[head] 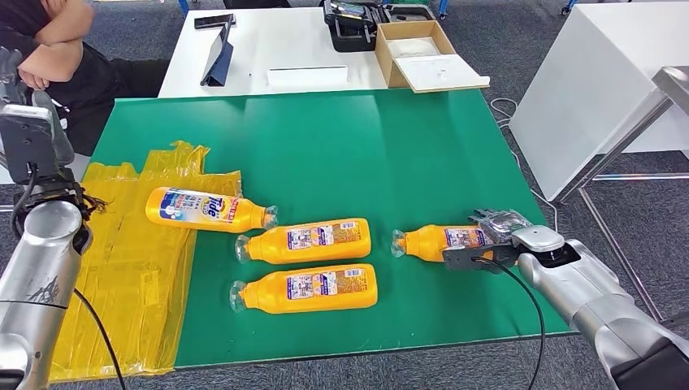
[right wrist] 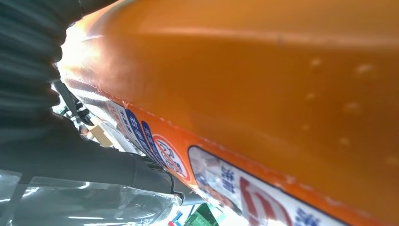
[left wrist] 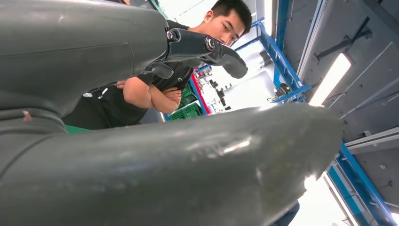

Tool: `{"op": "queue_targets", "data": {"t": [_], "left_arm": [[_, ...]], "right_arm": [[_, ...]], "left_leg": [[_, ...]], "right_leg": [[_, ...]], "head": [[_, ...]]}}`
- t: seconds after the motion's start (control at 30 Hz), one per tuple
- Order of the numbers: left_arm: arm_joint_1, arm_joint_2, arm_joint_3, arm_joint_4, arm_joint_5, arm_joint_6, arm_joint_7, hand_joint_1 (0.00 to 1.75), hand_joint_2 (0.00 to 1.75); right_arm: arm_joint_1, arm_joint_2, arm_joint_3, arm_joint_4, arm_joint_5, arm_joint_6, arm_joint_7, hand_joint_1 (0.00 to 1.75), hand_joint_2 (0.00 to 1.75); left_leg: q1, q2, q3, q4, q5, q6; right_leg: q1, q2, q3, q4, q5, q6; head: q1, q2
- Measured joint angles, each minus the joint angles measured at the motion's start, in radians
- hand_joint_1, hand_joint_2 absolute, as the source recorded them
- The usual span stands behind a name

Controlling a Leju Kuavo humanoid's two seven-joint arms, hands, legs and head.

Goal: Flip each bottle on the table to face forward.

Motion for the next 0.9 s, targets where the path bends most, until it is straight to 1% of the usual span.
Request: {"op": "queue_targets", "data": {"t": [0.1, 0.23, 0.37, 0.57, 0.9], "left_arm": [[-0.001, 0.000, -0.003, 0.005, -0.001, 0.001, 0.000, 0.00, 0.00], [-0.002, 0.000, -0.004, 0.011, 0.001, 0.001, -0.002, 0.00, 0.00], [-0.002, 0.004, -0.005, 0.021, 0.033, -0.001, -0.018, 0.00, 0.00], [-0.005, 0.022, -0.013, 0.032, 0.087, 0.004, -0.034, 0.00, 0.00], [-0.006, 0.045, -0.026, 0.033, 0.102, 0.013, -0.034, 0.00, 0.00]], "right_arm": [[0.003, -0.006, -0.008, 0.001, 0.011, 0.006, -0.006, 0.00, 1.75], [0.000, -0.026, -0.009, 0.010, 0.018, 0.024, -0.045, 0.00, 1.75], [-0.006, -0.055, -0.005, 0.017, -0.009, 0.048, -0.090, 1.75, 1.75], [-0.005, -0.099, 0.017, 0.017, -0.084, 0.059, -0.111, 1.75, 1.75], [-0.017, -0.110, 0.040, 0.008, -0.105, 0.059, -0.107, 1.75, 1.75]], "left_leg": [[0.000, 0.000, 0.000, 0.000, 0.000, 0.000], [0.000, 0.000, 0.000, 0.000, 0.000, 0.000], [-0.001, 0.000, 0.000, 0.000, 0.000, 0.000], [-0.001, 0.000, 0.000, 0.000, 0.000, 0.000], [-0.001, 0.000, 0.001, 0.000, 0.000, 0.000]], "right_leg": [[0.000, 0.000, 0.000, 0.000, 0.000, 0.000], [0.000, 0.000, 0.001, 0.000, 0.000, 0.000], [0.000, 0.000, 0.002, 0.000, 0.000, 0.000], [0.000, 0.000, 0.001, 0.000, 0.000, 0.001], [0.000, 0.000, 0.002, 0.000, 0.000, 0.000]], "head": [[0.000, 0.000], [0.000, 0.000], [0.000, 0.000], [0.000, 0.000], [0.000, 0.000]]}}
